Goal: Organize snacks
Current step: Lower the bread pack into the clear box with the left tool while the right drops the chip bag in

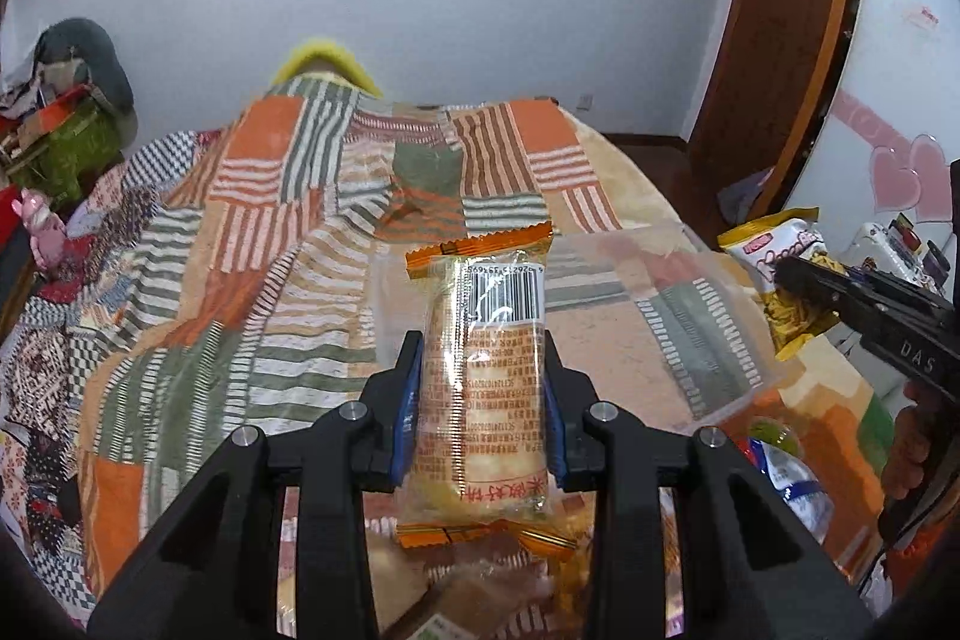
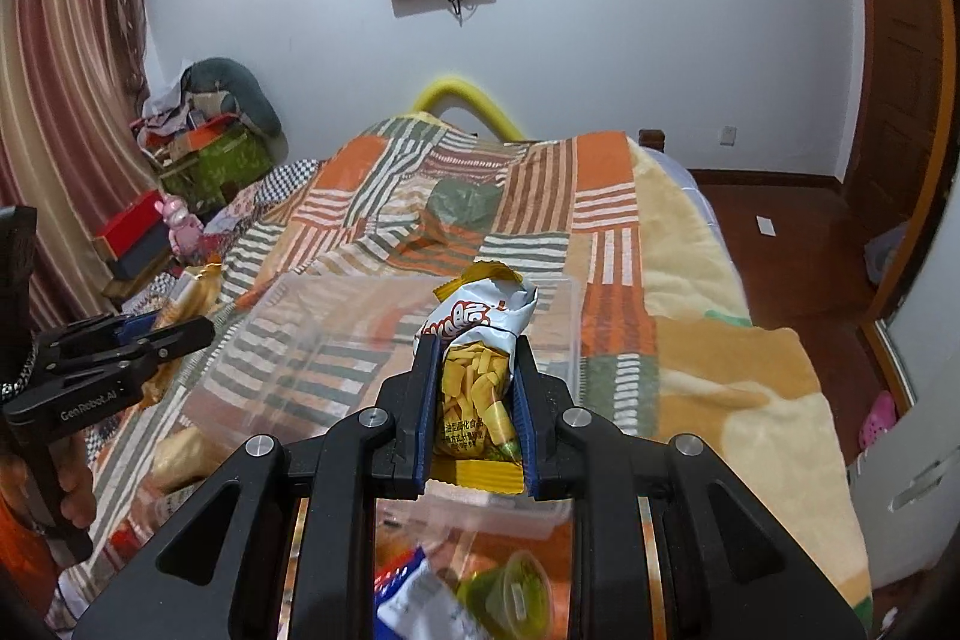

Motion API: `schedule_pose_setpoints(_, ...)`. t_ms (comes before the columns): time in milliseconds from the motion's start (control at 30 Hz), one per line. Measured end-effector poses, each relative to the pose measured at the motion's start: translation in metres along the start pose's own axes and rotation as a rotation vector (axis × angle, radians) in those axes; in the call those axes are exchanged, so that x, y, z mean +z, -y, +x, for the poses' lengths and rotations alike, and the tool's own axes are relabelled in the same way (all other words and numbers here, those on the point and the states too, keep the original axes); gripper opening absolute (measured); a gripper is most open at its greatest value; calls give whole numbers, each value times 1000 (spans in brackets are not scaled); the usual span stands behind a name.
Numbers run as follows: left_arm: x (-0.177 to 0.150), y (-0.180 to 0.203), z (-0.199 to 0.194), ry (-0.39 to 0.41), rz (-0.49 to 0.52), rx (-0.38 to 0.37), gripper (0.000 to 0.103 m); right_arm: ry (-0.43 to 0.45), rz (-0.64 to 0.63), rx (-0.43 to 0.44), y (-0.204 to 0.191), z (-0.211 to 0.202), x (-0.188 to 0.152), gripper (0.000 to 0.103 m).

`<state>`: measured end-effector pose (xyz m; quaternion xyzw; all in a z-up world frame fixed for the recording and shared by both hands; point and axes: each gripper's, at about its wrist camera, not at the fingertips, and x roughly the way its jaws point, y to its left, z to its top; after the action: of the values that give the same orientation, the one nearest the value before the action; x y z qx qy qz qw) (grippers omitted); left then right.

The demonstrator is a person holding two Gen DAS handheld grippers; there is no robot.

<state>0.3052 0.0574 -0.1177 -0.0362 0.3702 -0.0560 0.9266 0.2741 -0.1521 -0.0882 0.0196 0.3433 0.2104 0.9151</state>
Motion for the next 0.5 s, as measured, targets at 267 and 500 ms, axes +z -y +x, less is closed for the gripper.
schedule_pose_setpoints(267, -3, 6, 44, -106, 11, 8, 34, -88, -26, -8, -1, 28, -4, 20)
schedule_pose_setpoints(500, -7, 10, 64, -157, 23, 15, 34, -169, -39, -1, 1, 44, -9, 20)
